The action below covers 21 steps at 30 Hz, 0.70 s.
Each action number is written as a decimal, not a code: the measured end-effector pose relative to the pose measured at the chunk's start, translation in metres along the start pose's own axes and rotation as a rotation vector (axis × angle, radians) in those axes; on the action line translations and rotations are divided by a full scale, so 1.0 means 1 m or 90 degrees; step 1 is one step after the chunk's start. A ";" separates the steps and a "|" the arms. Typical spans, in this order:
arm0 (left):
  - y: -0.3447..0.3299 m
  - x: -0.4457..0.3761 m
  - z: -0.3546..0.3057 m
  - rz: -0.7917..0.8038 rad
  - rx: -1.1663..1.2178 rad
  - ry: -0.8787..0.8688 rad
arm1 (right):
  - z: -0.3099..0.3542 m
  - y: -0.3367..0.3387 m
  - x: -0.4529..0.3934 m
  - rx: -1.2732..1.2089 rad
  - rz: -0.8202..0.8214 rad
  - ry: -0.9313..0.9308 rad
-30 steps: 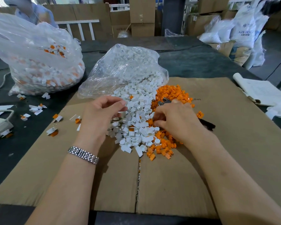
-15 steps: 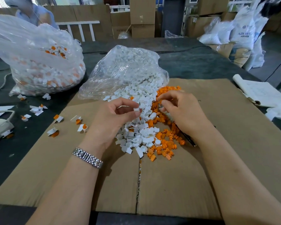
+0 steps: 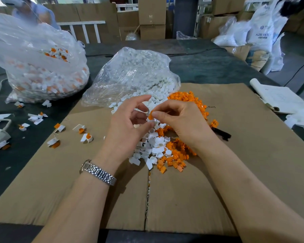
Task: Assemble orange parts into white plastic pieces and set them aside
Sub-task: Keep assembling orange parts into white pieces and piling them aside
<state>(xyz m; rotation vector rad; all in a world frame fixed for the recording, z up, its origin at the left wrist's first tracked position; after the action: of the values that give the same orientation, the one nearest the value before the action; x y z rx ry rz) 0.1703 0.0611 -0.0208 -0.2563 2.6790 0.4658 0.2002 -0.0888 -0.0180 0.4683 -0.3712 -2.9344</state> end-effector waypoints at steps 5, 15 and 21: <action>-0.004 0.002 -0.013 -0.034 -0.154 -0.136 | 0.005 -0.003 0.001 0.135 -0.025 0.043; 0.004 0.003 -0.007 -0.064 -0.025 -0.037 | 0.010 0.001 0.001 0.114 -0.059 0.050; 0.005 -0.001 0.024 -0.008 0.204 0.179 | 0.022 0.006 0.002 0.097 -0.032 0.139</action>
<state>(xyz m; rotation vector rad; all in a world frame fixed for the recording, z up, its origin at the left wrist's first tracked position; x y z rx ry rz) 0.1785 0.0743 -0.0395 -0.2592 2.9684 -0.0103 0.1918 -0.0905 0.0032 0.8215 -0.5637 -2.8745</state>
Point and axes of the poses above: each hand's wrist, its own x-axis away from the middle knuckle, its own y-axis out of the back of the hand, z = x × y, the point moved 9 cm from there along -x, towards the middle knuckle, and after that the axes turned 5 degrees about -z, right-handed, at the moved point
